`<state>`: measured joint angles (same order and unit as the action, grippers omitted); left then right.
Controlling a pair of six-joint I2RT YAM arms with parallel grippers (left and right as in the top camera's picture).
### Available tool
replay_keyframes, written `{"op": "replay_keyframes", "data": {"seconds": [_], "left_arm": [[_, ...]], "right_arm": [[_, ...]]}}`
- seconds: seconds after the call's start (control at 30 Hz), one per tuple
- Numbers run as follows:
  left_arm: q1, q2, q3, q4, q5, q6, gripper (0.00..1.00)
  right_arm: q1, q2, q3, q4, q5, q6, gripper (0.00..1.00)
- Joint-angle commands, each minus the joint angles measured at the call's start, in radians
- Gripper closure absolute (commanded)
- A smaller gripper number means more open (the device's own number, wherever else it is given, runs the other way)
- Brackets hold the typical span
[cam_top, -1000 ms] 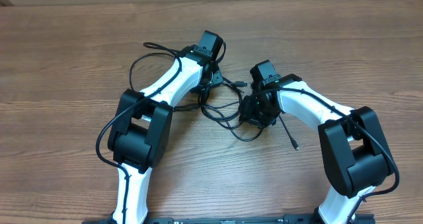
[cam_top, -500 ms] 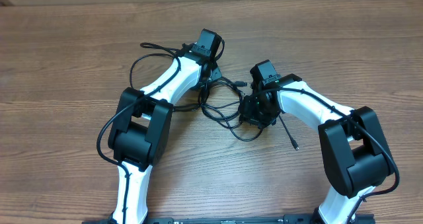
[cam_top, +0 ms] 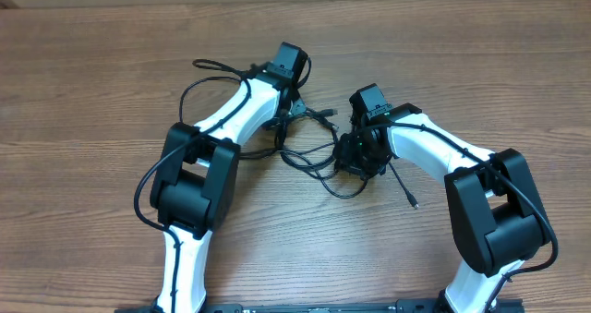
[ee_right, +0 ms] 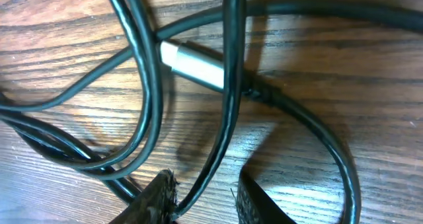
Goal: Untangle cables
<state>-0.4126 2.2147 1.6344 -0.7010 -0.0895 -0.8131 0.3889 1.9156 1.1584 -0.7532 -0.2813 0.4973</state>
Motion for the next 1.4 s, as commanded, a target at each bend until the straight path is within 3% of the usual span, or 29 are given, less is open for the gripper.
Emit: {"op": "replay_keyframes", "data": {"seconds": [0.0,0.17,0.27,0.67,0.83,1.1,1.37], "left_arm": [[0.043,-0.059,0.092,-0.080,0.036,0.009,0.96],[0.071,-0.188,0.194,-0.134,0.038,0.013,0.96],[0.074,-0.303,0.199,-0.132,0.038,0.013,0.96],[0.078,-0.647,0.199,-0.099,0.013,0.055,0.96],[0.079,-0.672,0.199,-0.145,-0.097,0.084,0.96],[0.080,-0.641,0.196,-0.404,-0.462,0.082,0.96],[0.108,-0.505,0.184,-0.579,-0.467,0.069,0.96]], "right_arm": [[-0.002,0.047,-0.039,-0.010,0.109,-0.001,0.71],[-0.002,0.047,-0.039,-0.011,0.109,-0.001,0.71],[-0.002,0.047,-0.039,-0.011,0.109,-0.001,0.75],[-0.002,0.047,-0.039,-0.012,0.109,-0.001,0.73],[-0.002,0.047,-0.039,-0.011,0.109,-0.001,0.73],[-0.002,0.047,-0.039,-0.010,0.109,-0.001,0.73],[-0.002,0.047,-0.039,-0.003,0.109,-0.001,0.67]]}}
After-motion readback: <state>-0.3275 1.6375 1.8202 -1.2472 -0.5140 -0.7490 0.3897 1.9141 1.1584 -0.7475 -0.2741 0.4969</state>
